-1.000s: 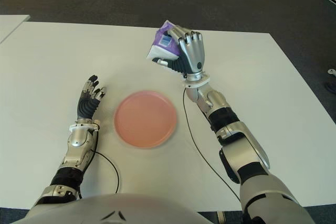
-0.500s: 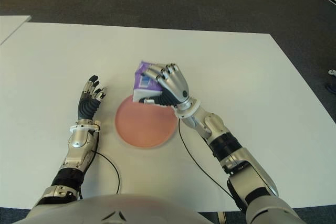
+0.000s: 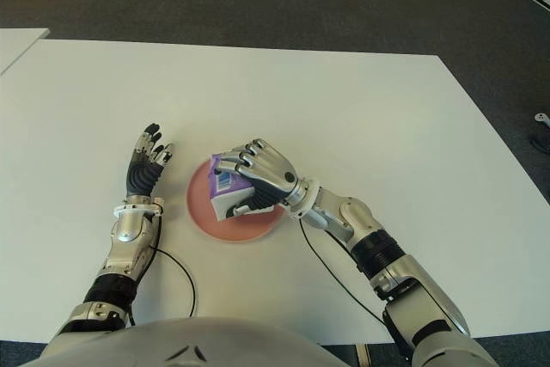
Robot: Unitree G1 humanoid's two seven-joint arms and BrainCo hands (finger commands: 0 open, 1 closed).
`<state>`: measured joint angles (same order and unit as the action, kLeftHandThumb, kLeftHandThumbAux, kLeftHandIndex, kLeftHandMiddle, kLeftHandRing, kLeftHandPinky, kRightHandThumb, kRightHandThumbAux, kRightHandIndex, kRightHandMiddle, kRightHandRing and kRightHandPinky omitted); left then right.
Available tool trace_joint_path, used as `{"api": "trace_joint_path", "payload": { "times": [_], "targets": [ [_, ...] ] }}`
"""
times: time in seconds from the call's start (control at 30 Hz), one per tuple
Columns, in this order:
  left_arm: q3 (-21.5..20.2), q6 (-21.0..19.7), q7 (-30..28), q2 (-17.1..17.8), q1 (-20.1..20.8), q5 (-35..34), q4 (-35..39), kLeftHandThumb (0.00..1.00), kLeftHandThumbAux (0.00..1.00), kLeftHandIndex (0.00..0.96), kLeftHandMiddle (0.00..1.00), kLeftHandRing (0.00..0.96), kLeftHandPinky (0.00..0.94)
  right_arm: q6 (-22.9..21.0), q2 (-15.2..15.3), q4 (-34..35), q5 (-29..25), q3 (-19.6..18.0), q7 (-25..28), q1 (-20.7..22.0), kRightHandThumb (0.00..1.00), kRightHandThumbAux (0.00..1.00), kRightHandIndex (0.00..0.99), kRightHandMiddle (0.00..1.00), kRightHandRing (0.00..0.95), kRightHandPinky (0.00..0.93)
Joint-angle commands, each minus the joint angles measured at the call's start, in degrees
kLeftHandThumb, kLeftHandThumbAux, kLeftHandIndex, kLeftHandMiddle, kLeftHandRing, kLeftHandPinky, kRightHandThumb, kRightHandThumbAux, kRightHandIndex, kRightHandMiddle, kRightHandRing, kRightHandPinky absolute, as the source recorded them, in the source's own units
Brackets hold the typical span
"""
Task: Put the tissue paper into the plate.
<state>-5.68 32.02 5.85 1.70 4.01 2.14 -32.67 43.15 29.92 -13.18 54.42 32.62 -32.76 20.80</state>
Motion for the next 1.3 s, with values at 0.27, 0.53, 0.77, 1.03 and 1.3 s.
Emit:
{"api": "trace_joint_path", "payload": {
  "times": [0.27, 0.53, 0.77, 1.03, 1.3],
  "targets": [
    [0.56, -2.86, -0.37, 0.06, -2.62, 0.42, -2.68, 0.016, 0.580, 0.000, 0.000, 0.000, 0.000, 0.44, -1.61, -5.29, 1.94, 0.45, 0.19, -0.27, 0.852, 0.680, 0.395, 0.533, 0.823, 0.791],
    [0.61, -3.09, -0.16, 0.12, -2.74, 0.61, -2.33, 0.012, 0.580, 0.000, 0.000, 0.000, 0.000, -0.05, -2.85, -9.10, 3.66, 0.87, -1.67, 0.89, 0.852, 0.680, 0.395, 0.531, 0.818, 0.789],
    [0.43, -3.23, -0.64, -0.11, -3.01, -0.18, -1.90, 0.001, 0.600, 0.000, 0.000, 0.000, 0.000, -1.15, -3.20, -9.71, 1.86, 0.49, 2.43, 1.04, 0.853, 0.680, 0.395, 0.530, 0.813, 0.790],
    [0.49, -3.43, -0.69, -0.16, -3.38, -0.38, -1.25, 0.000, 0.625, 0.000, 0.000, 0.000, 0.000, -3.03, -3.76, -9.05, -3.00, -0.76, 9.91, -0.56, 0.853, 0.676, 0.406, 0.547, 0.769, 0.725],
    [0.57, -4.24, -0.90, -0.14, -3.77, -0.46, -0.19, 0.000, 0.630, 0.000, 0.000, 0.000, 0.000, -4.78, -1.87, -4.61, -4.04, -1.53, 17.50, -1.00, 0.482, 0.583, 0.259, 0.329, 0.311, 0.234]
  ]
}}
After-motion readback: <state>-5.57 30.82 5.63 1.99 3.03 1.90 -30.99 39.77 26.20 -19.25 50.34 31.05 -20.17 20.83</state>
